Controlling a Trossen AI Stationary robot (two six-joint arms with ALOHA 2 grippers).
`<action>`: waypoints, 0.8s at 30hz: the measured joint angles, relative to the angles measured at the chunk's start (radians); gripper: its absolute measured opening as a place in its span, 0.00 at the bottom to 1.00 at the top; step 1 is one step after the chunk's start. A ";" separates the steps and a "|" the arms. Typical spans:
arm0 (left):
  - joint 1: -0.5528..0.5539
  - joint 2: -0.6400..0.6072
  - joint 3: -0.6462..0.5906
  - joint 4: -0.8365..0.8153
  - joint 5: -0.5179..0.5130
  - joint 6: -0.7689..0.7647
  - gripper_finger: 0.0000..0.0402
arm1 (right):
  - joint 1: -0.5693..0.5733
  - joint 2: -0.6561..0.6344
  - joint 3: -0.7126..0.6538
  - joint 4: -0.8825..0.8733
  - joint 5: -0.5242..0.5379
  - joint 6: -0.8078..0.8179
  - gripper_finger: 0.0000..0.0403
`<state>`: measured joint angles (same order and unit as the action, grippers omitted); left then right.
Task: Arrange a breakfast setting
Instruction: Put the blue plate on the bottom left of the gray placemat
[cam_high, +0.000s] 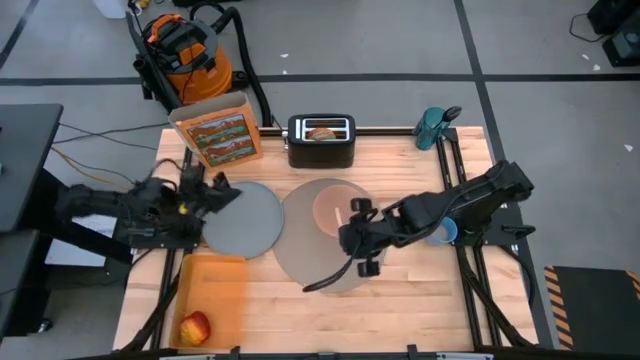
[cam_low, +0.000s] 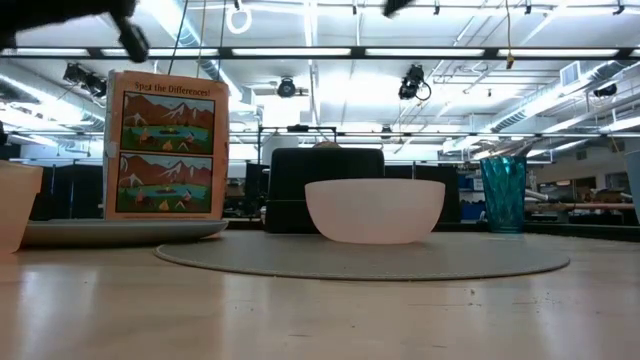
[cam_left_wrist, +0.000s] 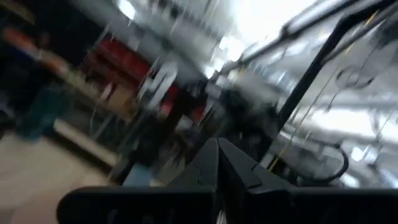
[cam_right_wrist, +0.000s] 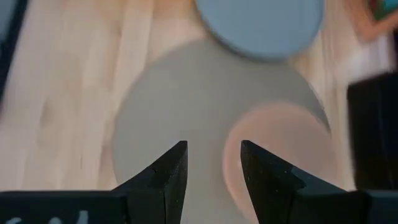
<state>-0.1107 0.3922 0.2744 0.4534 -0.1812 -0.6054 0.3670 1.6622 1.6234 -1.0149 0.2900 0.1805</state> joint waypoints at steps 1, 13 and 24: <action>-0.025 0.069 0.046 -0.039 -0.024 0.009 0.02 | -0.007 -0.012 0.000 -0.037 -0.006 -0.004 0.39; -0.259 0.792 0.603 -0.892 -0.179 -0.346 0.01 | -0.023 -0.212 0.000 -0.358 0.010 0.033 0.39; -0.179 1.206 0.806 -1.218 -0.088 -0.439 0.13 | -0.020 -0.327 0.000 -0.334 0.161 -0.097 0.39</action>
<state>-0.2898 1.5987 1.0800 -0.7642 -0.2687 -1.0440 0.3466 1.3355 1.6234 -1.3492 0.4507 0.0833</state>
